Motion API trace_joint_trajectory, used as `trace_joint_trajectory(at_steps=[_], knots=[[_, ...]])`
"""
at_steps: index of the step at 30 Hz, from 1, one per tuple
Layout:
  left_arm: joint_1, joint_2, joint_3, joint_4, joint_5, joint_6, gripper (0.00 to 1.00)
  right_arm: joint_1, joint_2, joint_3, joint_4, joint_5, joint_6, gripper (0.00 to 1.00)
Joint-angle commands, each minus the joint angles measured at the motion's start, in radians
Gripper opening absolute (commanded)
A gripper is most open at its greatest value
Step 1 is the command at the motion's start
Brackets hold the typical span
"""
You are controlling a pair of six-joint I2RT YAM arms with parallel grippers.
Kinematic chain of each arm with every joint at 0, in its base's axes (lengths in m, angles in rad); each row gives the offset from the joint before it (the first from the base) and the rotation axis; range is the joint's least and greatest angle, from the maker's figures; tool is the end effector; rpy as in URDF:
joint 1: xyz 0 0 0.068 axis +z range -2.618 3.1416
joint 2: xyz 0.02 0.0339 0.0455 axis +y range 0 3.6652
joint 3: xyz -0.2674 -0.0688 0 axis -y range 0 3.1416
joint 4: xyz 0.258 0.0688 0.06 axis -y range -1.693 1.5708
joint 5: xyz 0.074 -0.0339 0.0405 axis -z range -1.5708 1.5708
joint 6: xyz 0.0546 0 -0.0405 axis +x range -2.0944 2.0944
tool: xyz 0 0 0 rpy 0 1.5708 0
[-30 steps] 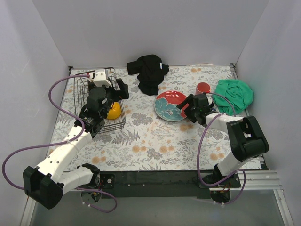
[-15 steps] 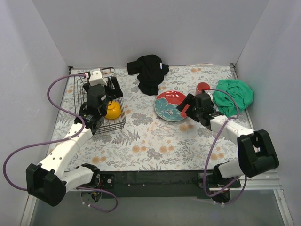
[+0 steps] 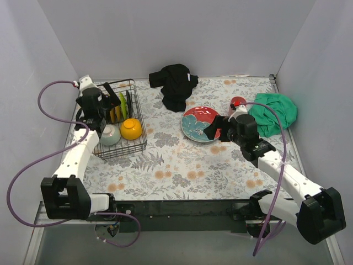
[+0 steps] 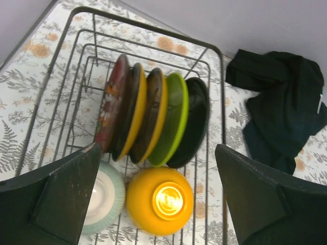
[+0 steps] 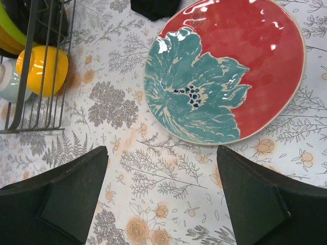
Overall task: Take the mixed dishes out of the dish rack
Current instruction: Place the plate at the center of the board, then pick up the plate from the dish rack.
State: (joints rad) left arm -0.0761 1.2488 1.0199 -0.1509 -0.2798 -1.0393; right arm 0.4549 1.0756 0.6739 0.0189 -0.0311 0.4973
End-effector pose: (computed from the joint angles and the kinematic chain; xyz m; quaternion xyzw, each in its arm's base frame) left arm 0.3180 -0.0091 0.3202 -0.4490 0.6903 -0.1960 0.5324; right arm 0.2446 0.1215 0.2551 0.0089 0.8286 0.2679 0.4915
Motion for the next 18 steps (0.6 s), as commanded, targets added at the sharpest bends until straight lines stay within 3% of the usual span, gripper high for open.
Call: trace_joint_trajectory(at_steps=[1, 8, 18], knots=[[0.145, 0.038, 0.058, -0.045, 0.157, -0.051, 0.93, 0.005, -0.052, -0.022, -0.01, -0.052, -0.089, 0.94], [0.28, 0.136, 0.1, -0.049, 0.335, -0.044, 0.86, 0.005, -0.066, -0.039, -0.017, -0.089, -0.124, 0.93], [0.334, 0.245, 0.138, -0.041, 0.508, -0.048, 0.63, 0.005, -0.045, -0.037, -0.017, -0.102, -0.141, 0.92]])
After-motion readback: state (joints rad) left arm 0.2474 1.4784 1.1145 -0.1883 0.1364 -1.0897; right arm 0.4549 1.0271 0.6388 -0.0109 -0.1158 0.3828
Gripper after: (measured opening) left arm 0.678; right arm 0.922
